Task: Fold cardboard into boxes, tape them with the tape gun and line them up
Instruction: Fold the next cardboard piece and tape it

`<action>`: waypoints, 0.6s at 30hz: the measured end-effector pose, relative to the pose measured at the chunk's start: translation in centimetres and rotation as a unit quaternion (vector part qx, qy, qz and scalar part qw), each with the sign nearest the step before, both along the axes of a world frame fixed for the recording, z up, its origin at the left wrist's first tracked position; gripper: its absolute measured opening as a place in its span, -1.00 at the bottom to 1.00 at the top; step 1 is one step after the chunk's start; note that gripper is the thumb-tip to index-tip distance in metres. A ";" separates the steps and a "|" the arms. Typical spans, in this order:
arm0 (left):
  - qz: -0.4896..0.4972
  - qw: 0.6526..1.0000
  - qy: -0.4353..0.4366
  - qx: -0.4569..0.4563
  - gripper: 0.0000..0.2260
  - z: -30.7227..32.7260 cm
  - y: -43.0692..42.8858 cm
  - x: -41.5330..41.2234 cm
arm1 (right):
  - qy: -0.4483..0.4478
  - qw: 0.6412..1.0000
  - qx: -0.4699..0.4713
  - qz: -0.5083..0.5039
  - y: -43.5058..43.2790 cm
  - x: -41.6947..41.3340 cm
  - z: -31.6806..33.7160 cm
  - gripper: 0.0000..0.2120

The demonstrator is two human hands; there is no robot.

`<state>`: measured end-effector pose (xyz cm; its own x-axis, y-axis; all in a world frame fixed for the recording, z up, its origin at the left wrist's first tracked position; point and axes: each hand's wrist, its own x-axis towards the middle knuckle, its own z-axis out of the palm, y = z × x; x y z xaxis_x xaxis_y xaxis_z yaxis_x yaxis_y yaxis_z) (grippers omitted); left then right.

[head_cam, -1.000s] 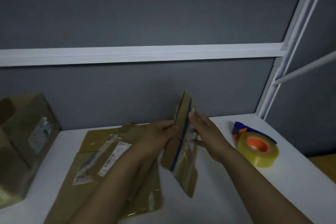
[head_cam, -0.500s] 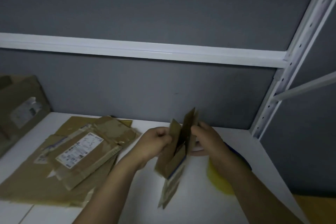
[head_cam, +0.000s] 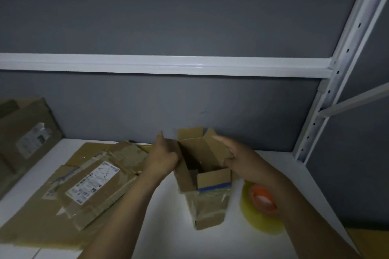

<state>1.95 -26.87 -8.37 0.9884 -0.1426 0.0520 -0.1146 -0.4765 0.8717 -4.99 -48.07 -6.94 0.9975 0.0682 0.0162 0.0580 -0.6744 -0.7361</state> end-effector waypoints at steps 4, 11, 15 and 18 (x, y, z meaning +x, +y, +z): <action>-0.102 0.992 -0.026 0.076 -0.25 -0.4 0.2 1.6 | -0.008 0.999 -0.032 -0.025 -0.2 -0.6 0.3 -0.78; -0.176 0.974 -0.105 0.090 -0.66 -1.5 0.2 4.1 | 0.059 0.992 -0.108 0.016 -1.3 -2.0 0.3 -0.50; -0.255 0.958 -0.085 0.103 -0.51 -0.8 1.0 4.7 | 0.038 0.980 -0.195 -0.012 -0.7 -1.7 0.5 -0.43; -0.364 0.912 -0.048 0.184 -0.08 0.5 2.4 5.4 | 0.041 0.978 -0.204 -0.025 -1.4 -1.6 0.5 -0.49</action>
<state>7.40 -24.45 -7.88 0.6178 -0.7847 -0.0508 -0.5850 -0.5019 0.6371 -6.57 -49.47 -6.48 0.9965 0.0036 -0.0832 -0.0307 -0.9130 -0.4069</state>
